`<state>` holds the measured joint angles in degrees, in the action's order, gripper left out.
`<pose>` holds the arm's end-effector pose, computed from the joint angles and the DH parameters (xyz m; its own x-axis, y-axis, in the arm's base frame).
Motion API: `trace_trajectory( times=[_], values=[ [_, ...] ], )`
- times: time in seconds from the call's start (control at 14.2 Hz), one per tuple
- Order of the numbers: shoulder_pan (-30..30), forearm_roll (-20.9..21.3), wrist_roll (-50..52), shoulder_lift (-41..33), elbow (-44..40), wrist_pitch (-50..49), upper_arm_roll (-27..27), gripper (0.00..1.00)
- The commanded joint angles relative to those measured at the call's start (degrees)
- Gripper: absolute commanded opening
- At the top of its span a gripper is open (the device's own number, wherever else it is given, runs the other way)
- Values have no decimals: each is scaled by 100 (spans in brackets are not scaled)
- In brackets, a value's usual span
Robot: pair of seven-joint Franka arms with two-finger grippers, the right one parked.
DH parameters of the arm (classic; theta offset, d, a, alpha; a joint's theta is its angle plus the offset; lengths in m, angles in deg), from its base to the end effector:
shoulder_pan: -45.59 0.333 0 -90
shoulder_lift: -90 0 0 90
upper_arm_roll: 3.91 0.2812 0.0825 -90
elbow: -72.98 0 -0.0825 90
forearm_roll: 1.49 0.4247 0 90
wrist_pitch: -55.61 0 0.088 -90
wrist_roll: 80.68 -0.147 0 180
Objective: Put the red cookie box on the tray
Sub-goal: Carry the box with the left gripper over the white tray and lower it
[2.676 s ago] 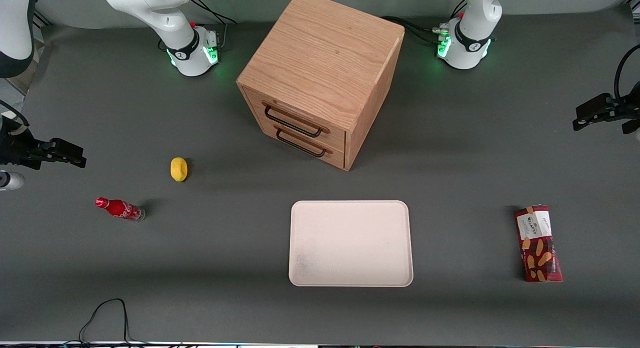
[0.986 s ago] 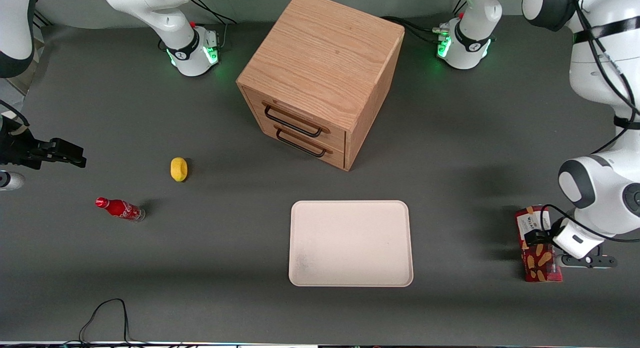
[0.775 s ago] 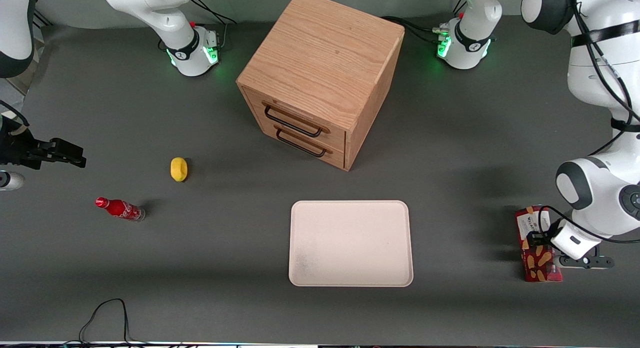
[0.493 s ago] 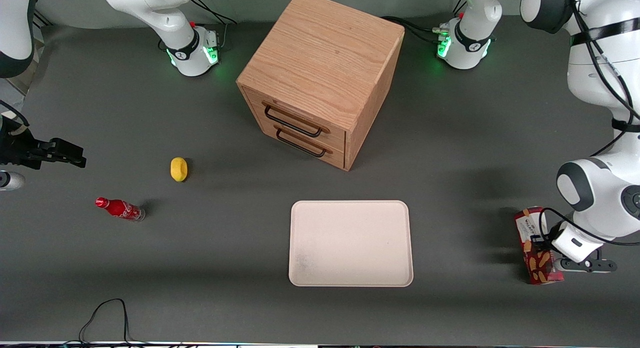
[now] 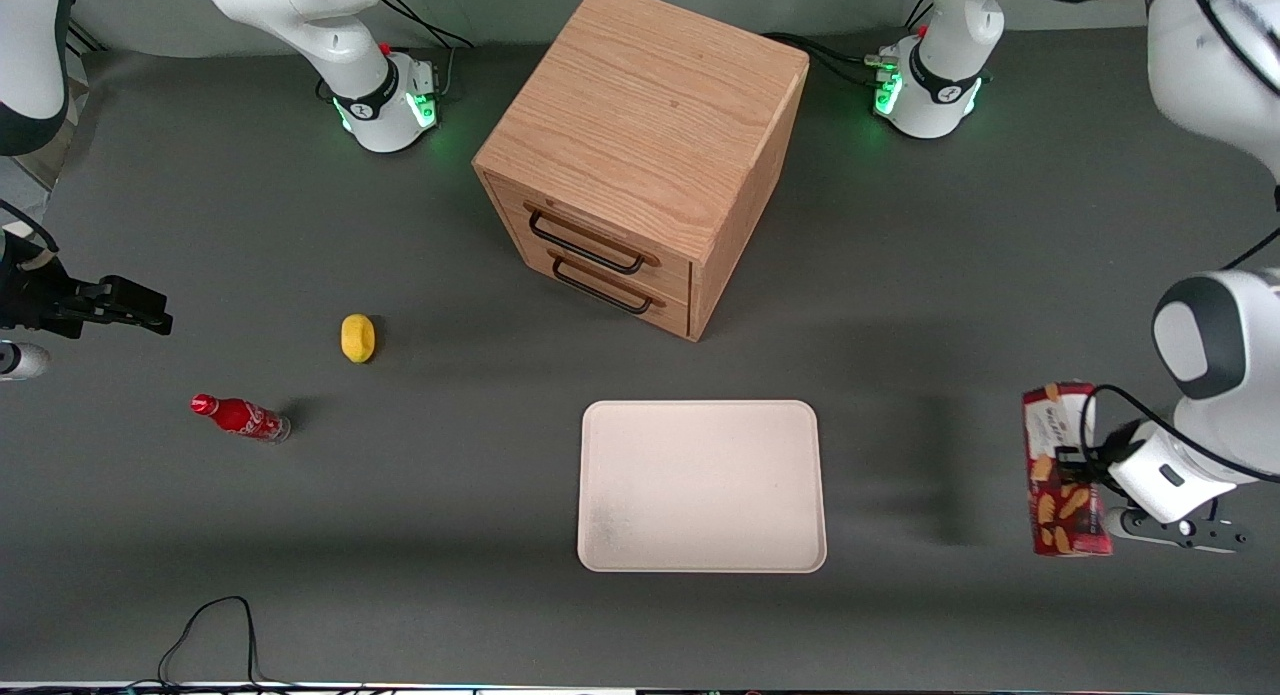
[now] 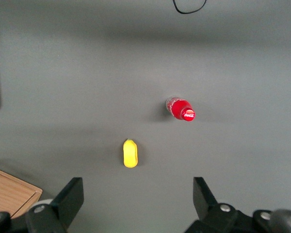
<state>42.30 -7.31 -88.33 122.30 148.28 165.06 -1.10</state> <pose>0.7424 -0.0229 0.3334 0.9924 -0.1159 0.0412 -0.1185 -0.9908 0.0657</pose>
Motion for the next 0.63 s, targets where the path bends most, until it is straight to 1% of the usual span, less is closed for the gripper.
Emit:
trace_trajectory(
  times=[0.0, 0.14, 0.21, 0.35, 0.42, 0.49, 0.56],
  values=[
    [-399, 125, 1253, 22, -603, -669, -393, 0],
    [-593, 264, 2193, 48, -613, -531, -859, 0],
    [-681, 465, 2641, 109, -595, -312, -1105, 0],
    [-848, 1115, 3249, 337, -464, 250, -1510, 0],
    [-909, 1379, 3574, 443, -350, 540, -1590, 0],
    [-954, 1512, 3734, 557, -219, 908, -1599, 0],
    [-1006, 1522, 3753, 688, -104, 1260, -1599, 0]
  ],
)
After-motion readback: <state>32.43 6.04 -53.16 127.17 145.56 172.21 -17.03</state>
